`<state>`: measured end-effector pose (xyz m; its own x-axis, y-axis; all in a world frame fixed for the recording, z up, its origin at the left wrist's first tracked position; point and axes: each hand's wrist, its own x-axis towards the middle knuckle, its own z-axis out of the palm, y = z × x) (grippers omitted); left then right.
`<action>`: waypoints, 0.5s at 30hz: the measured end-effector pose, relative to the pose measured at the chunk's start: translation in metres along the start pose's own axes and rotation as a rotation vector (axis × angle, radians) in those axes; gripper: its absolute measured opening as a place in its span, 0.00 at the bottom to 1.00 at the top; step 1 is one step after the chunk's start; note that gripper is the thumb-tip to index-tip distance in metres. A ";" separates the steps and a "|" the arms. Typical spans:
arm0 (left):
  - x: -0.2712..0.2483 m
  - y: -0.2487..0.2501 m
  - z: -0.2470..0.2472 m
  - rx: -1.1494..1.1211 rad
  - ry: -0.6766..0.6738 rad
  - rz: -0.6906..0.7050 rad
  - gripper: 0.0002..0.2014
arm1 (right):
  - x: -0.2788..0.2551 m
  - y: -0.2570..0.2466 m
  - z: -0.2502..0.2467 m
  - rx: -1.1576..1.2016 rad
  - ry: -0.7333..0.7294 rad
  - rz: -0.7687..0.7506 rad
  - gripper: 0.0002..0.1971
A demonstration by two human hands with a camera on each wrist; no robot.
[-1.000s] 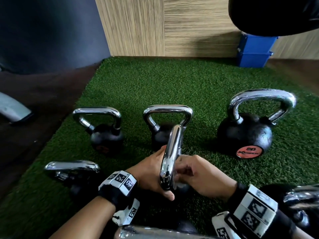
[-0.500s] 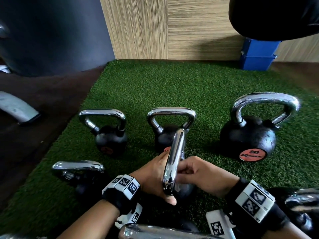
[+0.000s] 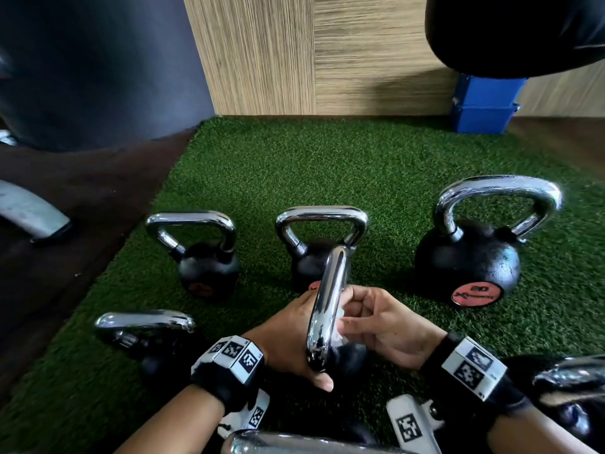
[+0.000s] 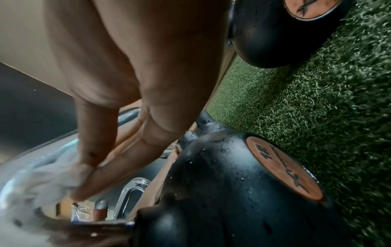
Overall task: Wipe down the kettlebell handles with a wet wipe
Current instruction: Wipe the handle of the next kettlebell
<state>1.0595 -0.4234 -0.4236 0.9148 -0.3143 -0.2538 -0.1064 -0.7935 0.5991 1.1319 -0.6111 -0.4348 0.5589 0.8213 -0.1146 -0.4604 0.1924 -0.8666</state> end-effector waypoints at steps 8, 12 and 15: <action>0.000 0.007 -0.001 0.128 0.129 0.198 0.51 | 0.008 0.006 0.009 -0.147 0.169 -0.246 0.18; -0.001 0.008 -0.002 0.106 0.174 0.190 0.56 | 0.018 0.002 0.009 -0.240 0.296 -0.457 0.19; -0.004 0.005 0.002 0.099 0.168 0.169 0.59 | 0.020 0.005 0.004 -0.399 0.455 -0.510 0.20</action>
<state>1.0542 -0.4267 -0.4209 0.9318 -0.3624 -0.0220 -0.2933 -0.7871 0.5426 1.1384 -0.5916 -0.4394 0.9011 0.3669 0.2313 0.1626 0.2087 -0.9644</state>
